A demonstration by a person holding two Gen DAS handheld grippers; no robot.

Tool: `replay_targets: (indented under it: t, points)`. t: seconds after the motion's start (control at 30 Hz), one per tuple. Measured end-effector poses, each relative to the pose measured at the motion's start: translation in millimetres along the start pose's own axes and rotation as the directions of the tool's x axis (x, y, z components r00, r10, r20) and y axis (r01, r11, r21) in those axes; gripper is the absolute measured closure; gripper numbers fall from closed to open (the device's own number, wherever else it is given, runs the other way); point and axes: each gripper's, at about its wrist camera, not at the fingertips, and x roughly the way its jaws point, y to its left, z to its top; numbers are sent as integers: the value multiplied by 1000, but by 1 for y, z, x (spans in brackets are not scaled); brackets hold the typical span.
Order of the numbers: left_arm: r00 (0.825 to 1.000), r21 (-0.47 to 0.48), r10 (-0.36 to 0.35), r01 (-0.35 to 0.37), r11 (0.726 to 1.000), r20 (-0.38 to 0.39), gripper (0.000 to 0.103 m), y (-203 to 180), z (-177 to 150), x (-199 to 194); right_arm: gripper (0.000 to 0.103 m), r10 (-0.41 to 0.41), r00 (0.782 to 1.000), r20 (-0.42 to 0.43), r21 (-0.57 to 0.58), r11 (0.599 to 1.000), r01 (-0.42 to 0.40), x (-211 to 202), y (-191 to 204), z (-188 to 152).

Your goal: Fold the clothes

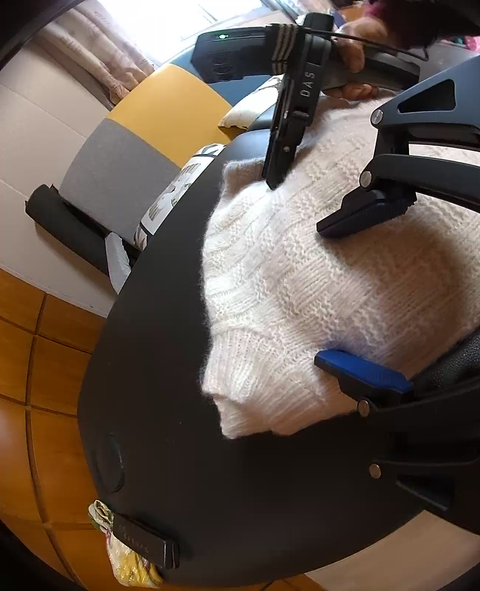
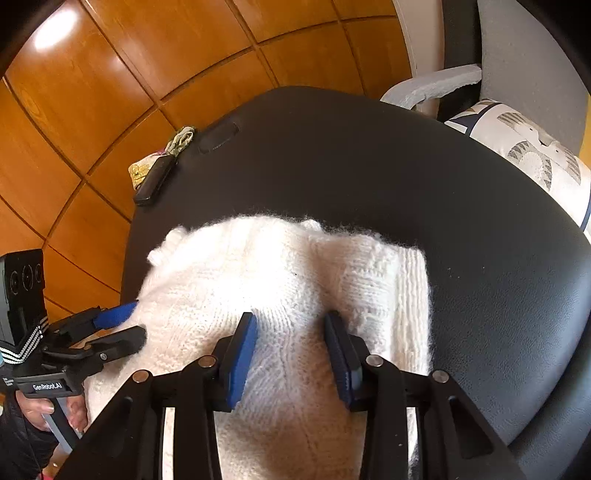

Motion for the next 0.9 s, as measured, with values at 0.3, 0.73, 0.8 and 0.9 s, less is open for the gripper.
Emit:
replay_targets:
  t: [0.3,0.73,0.8,0.9]
  points:
    - [996,114,-38,28,993,84,38,-32,-21,-59,66,19,1000,22,-180,983,-15,-82,41,-24]
    - [993,302,107,-119,946,58,30,-63,-86,-27,65,-81,997,-19,2,997,81,-55,23,-121]
    - [992,345,109,-123,930,61,29,-60,-86,-25,65,-93,996,-6,12,996,93,-57,29,-127]
    - [993,370,112,-122,921,49,29,-53,-78,-26,65,-92,995,-29,49,994,93,-60,35,-126]
